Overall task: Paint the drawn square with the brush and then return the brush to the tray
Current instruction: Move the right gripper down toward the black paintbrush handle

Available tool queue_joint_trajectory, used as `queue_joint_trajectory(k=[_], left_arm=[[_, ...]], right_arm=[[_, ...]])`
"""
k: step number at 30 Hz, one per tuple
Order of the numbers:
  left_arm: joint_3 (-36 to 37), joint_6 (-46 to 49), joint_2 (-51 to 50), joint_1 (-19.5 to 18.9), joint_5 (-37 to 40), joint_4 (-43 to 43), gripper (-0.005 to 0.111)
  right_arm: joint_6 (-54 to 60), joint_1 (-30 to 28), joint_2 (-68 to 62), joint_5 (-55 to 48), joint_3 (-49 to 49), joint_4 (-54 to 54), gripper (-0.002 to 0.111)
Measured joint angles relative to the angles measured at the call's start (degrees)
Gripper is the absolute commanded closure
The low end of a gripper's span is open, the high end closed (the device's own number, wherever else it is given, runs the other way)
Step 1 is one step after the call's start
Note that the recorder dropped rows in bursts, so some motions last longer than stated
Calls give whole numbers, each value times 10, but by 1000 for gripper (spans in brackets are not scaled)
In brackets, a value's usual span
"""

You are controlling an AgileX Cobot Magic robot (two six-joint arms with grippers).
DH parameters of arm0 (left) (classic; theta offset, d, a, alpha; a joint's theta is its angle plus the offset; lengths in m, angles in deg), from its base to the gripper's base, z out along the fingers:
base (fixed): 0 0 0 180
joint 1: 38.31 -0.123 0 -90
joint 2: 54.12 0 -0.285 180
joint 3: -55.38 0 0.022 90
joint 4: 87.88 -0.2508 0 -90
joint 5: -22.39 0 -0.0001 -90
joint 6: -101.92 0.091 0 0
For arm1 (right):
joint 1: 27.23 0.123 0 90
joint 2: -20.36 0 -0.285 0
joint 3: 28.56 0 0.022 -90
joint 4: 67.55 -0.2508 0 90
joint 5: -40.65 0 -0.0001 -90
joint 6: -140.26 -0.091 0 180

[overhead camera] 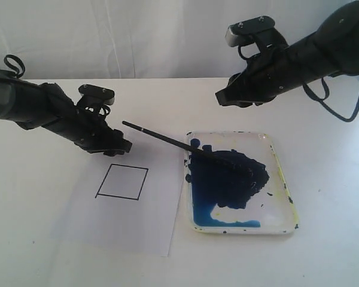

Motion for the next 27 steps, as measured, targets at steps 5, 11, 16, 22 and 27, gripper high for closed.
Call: queue_joint_trajectory(k=[5, 11, 16, 22, 27], left_arm=[[0, 0, 0, 0, 0, 0, 44], [-16, 0, 0, 0, 29, 0, 46], [-29, -1, 0, 0, 44, 0, 46], [-29, -1, 0, -3, 52, -1, 46], [-33, -1, -1, -5, 51, -1, 47]], right_arm=[[16, 7, -33, -18, 17, -3, 77], [-19, 9, -77, -92, 90, -12, 62], [-38, 9, -104, -110, 139, -13, 42], [-48, 9, -137, -124, 184, -13, 41], [-50, 21, -186, -153, 253, -14, 41]])
